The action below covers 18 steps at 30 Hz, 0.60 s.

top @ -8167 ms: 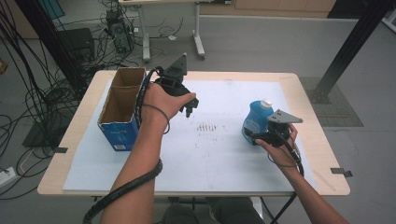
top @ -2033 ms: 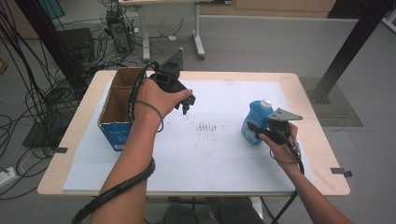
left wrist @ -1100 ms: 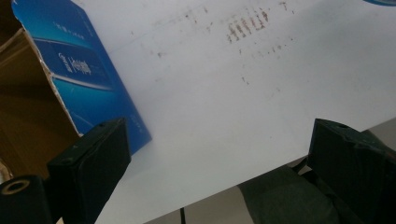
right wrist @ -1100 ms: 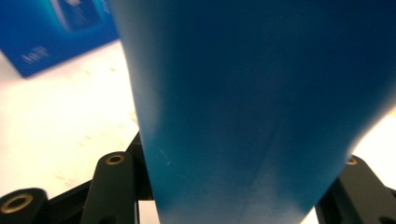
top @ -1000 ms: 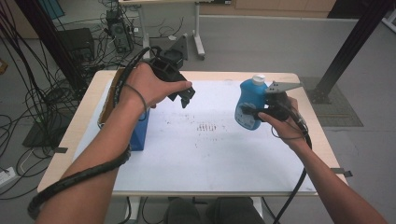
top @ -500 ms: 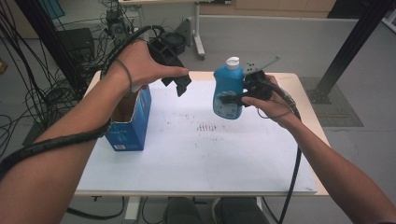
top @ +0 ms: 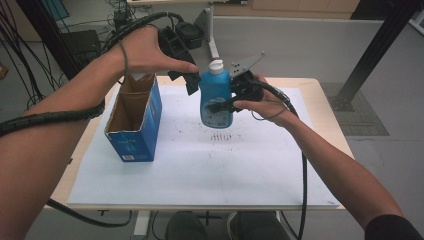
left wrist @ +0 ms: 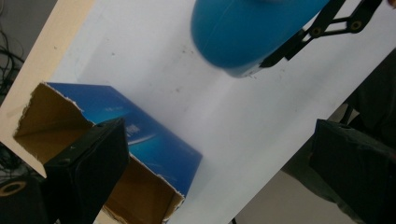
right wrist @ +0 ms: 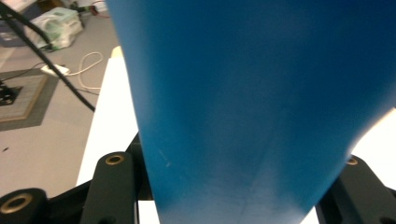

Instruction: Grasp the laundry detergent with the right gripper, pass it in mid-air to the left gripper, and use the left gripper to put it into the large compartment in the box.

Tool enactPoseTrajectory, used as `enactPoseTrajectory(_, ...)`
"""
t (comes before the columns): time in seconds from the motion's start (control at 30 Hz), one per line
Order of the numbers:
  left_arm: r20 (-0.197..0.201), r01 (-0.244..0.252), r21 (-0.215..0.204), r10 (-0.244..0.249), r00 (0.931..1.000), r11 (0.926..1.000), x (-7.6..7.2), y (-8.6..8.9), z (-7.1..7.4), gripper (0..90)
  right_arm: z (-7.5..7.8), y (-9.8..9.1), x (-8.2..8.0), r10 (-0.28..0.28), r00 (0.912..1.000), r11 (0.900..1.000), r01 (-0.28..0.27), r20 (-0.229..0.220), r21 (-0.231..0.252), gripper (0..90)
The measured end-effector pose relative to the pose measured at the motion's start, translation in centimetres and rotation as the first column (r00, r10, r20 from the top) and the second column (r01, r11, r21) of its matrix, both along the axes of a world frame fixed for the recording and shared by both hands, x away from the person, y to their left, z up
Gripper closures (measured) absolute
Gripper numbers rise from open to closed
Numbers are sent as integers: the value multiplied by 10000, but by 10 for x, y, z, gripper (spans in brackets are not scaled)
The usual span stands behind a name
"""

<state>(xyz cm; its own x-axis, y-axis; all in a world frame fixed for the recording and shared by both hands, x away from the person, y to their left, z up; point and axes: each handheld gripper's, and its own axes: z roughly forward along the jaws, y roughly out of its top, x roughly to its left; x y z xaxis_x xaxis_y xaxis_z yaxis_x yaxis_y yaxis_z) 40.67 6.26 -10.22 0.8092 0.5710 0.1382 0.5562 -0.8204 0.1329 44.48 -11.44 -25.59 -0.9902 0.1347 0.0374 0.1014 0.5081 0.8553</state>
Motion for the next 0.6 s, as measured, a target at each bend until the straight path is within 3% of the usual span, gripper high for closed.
enactPoseTrajectory(0.27, -221, 1070, 34, -1069, 9940, 9943, 2, 1, 1, 59, -6, 24, 0, 837, 9965, 9965, -837, -21, 84, 442)
enactPoseTrajectory(0.6, -588, 1814, 148, -1802, 9819, 9833, 0, -4, -3, 60, -11, 45, -8, 1549, 9874, 9879, -1550, 308, 3, 443)
